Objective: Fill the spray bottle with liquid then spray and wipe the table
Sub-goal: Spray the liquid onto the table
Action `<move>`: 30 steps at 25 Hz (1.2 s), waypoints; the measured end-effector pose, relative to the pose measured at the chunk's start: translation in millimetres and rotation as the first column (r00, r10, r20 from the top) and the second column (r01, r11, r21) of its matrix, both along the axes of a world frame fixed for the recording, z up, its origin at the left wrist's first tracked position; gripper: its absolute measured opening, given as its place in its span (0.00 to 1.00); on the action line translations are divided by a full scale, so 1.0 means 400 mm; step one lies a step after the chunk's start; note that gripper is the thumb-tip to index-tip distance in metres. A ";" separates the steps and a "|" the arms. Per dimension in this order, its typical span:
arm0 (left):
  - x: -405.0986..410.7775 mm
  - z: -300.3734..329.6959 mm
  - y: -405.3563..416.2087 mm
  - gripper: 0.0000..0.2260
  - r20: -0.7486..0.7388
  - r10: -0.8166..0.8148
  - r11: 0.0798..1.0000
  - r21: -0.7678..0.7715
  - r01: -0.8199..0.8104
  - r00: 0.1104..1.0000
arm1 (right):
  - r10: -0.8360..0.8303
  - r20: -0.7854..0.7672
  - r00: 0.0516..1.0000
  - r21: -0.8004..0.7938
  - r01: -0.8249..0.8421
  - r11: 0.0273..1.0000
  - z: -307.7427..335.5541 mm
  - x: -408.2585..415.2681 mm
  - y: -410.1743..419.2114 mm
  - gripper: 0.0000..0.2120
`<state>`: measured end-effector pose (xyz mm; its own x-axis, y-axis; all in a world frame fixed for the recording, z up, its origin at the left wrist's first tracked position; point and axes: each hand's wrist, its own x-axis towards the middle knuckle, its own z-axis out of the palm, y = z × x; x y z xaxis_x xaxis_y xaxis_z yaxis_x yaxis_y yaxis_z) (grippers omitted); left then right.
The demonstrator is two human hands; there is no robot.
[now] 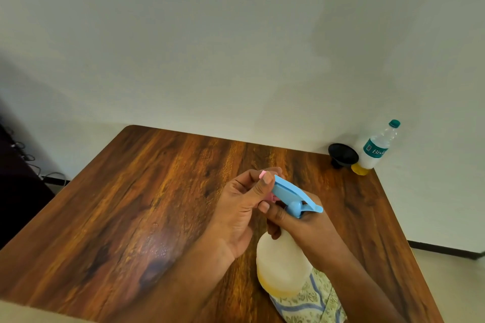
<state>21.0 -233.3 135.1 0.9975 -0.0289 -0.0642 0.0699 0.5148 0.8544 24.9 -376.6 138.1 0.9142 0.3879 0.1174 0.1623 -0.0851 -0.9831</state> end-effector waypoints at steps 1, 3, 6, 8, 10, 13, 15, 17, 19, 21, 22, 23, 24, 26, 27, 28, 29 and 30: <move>-0.001 -0.003 0.002 0.28 -0.002 -0.001 1.000 -0.005 0.001 1.000 | -0.004 -0.011 1.000 0.003 0.005 1.000 -0.001 -0.002 0.003 0.12; -0.004 -0.009 0.009 0.27 0.011 -0.034 0.999 -0.039 0.034 0.999 | -0.016 -0.022 1.000 0.013 0.017 1.000 -0.003 -0.003 0.007 0.15; -0.004 -0.022 0.022 0.21 0.003 -0.060 0.991 -0.117 0.060 0.998 | -0.036 -0.021 0.999 -0.005 0.036 0.999 -0.005 -0.001 0.008 0.17; -0.002 -0.027 0.022 0.16 -0.017 -0.041 0.995 -0.094 0.039 0.999 | -0.025 -0.021 0.999 0.000 0.025 1.000 -0.005 -0.001 0.012 0.13; -0.004 -0.023 0.018 0.13 -0.037 -0.018 0.999 -0.050 0.016 0.999 | -0.021 -0.015 1.000 0.001 0.021 1.000 -0.005 -0.005 0.021 0.12; -0.009 -0.037 0.024 0.17 -0.062 0.005 1.000 -0.022 -0.006 0.998 | -0.066 0.001 0.998 -0.009 0.066 0.998 -0.007 -0.012 0.037 0.11; -0.017 -0.088 0.043 0.26 -0.139 0.004 1.000 0.015 -0.002 0.990 | -0.133 0.004 0.991 0.006 0.133 0.991 -0.013 -0.010 0.042 0.14; -0.042 -0.159 0.059 0.32 -0.317 -0.005 0.995 0.090 0.035 0.949 | -0.229 -0.024 0.973 0.014 0.229 0.973 -0.015 -0.005 0.044 0.16; -0.088 -0.228 0.057 0.32 -0.510 -0.112 0.983 0.071 0.172 0.853 | -0.287 -0.070 0.955 0.006 0.288 0.958 -0.025 0.002 0.045 0.16; -0.127 -0.277 0.045 0.30 -0.575 -0.255 0.964 -0.084 0.254 0.778 | -0.295 -0.091 0.951 -0.035 0.293 0.955 -0.037 0.007 0.054 0.18; -0.138 -0.296 0.043 0.29 -0.566 -0.281 0.959 -0.141 0.245 0.775 | -0.286 -0.084 0.955 -0.056 0.282 0.958 -0.044 0.009 0.058 0.19; -0.143 -0.305 0.043 0.28 -0.553 -0.287 0.958 -0.179 0.225 0.782 | -0.270 -0.076 0.960 -0.074 0.265 0.961 -0.045 0.010 0.062 0.20; -0.144 -0.310 0.048 0.27 -0.545 -0.287 0.957 -0.198 0.212 0.788 | -0.236 -0.068 0.969 -0.084 0.230 0.970 -0.046 0.012 0.065 0.21; -0.142 -0.315 0.064 0.27 -0.535 -0.286 0.957 -0.202 0.209 0.795 | -0.094 -0.067 0.993 -0.056 0.090 0.994 -0.042 0.016 0.067 0.21; -0.144 -0.316 0.073 0.28 -0.534 -0.287 0.957 -0.194 0.215 0.796 | -0.010 -0.078 0.997 -0.038 0.007 0.999 -0.040 0.018 0.067 0.22; -0.147 -0.319 0.079 0.28 -0.530 -0.290 0.957 -0.186 0.224 0.797 | 0.051 -0.106 0.993 -0.048 -0.056 0.997 -0.045 0.022 0.065 0.26; -0.149 -0.324 0.084 0.28 -0.530 -0.289 0.957 -0.173 0.232 0.797 | 0.089 -0.170 0.981 -0.080 -0.104 0.991 -0.048 0.024 0.065 0.30; -0.153 -0.332 0.086 0.27 -0.534 -0.286 0.958 -0.162 0.236 0.795 | 0.098 -0.254 0.962 -0.126 -0.133 0.983 -0.058 0.027 0.066 0.33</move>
